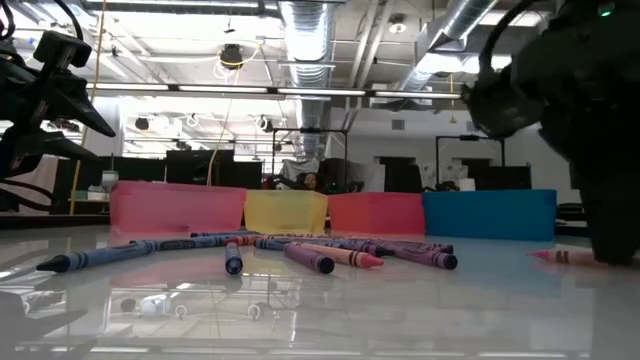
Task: Sort crayons
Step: Put the pink crayon into the blue bin
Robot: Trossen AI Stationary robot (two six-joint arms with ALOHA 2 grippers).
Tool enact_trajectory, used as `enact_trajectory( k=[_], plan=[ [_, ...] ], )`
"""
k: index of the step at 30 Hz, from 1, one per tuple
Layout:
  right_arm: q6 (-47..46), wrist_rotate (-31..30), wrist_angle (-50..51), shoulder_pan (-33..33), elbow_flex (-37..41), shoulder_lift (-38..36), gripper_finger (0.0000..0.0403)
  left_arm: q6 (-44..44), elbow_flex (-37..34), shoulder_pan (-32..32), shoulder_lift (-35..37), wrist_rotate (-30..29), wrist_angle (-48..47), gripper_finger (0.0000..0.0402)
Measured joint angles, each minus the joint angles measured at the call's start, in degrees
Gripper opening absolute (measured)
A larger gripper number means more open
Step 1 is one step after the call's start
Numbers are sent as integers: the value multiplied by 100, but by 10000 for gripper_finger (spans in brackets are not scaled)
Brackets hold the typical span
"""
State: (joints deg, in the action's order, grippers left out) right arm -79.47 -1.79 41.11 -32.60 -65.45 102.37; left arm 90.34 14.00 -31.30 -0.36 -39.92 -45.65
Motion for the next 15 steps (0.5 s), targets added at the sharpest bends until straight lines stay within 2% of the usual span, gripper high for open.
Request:
enact_trajectory(
  k=[4,9,15],
  plan=[
    [26,275,-60,2,-26,255,66,15,0,1,0,1,0,165],
    [-50,318,-61,8,-18,349,65,45,0,-1,0,2,5,165],
    [-79,220,287,50,15,-30,65,51,0,0,-2,4,7,165]
  ],
)
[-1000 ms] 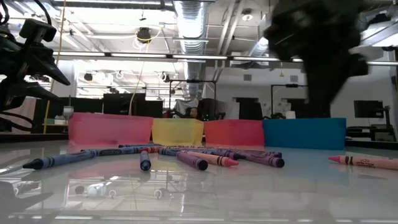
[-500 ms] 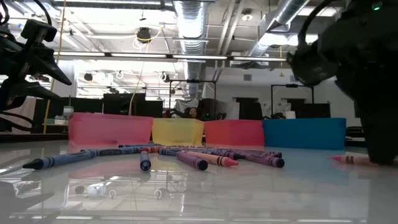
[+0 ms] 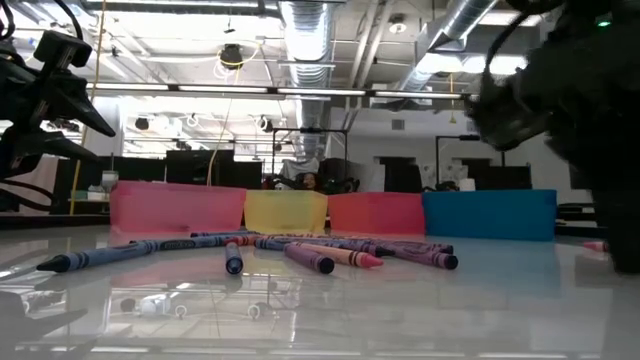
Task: Sort crayons
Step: Put the pink crayon into the blue bin
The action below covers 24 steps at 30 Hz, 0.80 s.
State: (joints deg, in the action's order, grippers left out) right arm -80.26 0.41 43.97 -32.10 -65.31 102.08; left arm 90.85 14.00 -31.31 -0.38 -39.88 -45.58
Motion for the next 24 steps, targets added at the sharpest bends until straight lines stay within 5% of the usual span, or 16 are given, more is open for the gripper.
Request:
enact_trajectory(
  k=[13,24],
  plan=[
    [-3282,-785,4616,27,7,-1150,65,-11,0,2,2,-145,-4,165],
    [-4578,-717,3963,737,1159,-1040,65,-15,0,2,2,-306,-13,165]
  ],
)
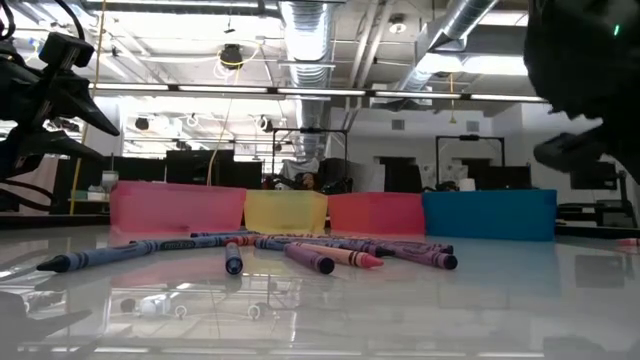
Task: Sort crayons
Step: Put the pink crayon into the blue bin
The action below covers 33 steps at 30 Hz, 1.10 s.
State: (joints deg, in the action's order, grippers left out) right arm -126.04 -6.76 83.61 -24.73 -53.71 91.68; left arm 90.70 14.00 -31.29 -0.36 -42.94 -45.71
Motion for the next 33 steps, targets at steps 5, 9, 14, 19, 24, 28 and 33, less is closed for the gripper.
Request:
enact_trajectory(
  k=[5,9,14,19,24,28,33],
  plan=[
    [-312,-55,81,372,335,-9,65,0,0,-1,0,3,-4,165],
    [-429,-159,110,716,607,-13,65,0,0,0,0,4,-11,165],
    [-152,-263,-231,1136,860,-13,65,0,0,0,0,5,-15,165],
    [-88,-280,-180,1363,1054,-15,65,0,-2,0,0,5,-33,165],
    [-229,-255,-325,1580,1225,14,65,-1,-2,0,0,5,-32,165],
    [-242,-258,-331,1755,1219,143,65,-2,-2,0,0,5,-33,165],
    [-249,-252,-377,1907,1215,168,65,-2,-2,0,0,5,-33,165]
  ],
)
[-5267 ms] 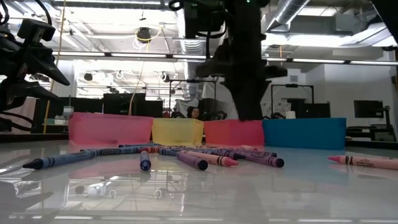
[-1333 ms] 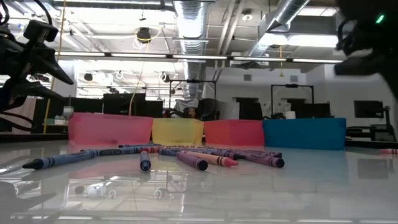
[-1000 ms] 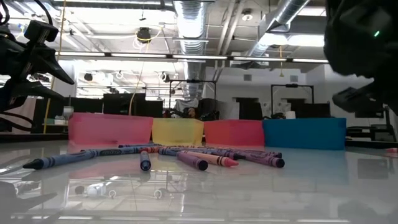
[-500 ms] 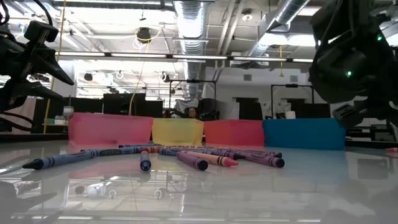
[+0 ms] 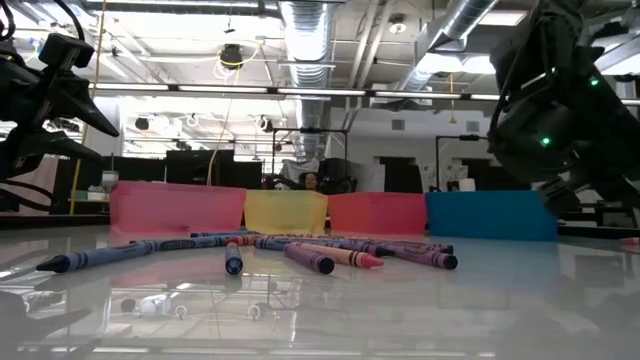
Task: Sort crayons
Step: Put the pink crayon into the blue bin
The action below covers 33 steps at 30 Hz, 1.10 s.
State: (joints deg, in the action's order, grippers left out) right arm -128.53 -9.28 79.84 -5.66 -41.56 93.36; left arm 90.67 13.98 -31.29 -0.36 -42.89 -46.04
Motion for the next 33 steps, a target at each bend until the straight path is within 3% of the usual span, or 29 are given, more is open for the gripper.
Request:
enact_trajectory(
  k=[10,15,19,22,26,33],
  plan=[
    [91,-6,-714,-214,-149,-3,65,0,0,0,0,24,1,165],
    [2329,-51,-567,-497,-709,-181,65,-45,0,-2,0,46,0,165],
    [3726,-4,306,-510,-1323,-186,65,-49,0,0,0,9,0,165],
    [3915,-156,1083,-451,-1555,-191,58,-71,0,0,0,-40,-2,165],
    [4361,-346,956,-231,-1393,-196,41,-106,0,-2,0,-98,-1,165],
    [4931,-61,1031,68,-948,353,3,-100,-2,-1,-1,43,4,165]
  ],
)
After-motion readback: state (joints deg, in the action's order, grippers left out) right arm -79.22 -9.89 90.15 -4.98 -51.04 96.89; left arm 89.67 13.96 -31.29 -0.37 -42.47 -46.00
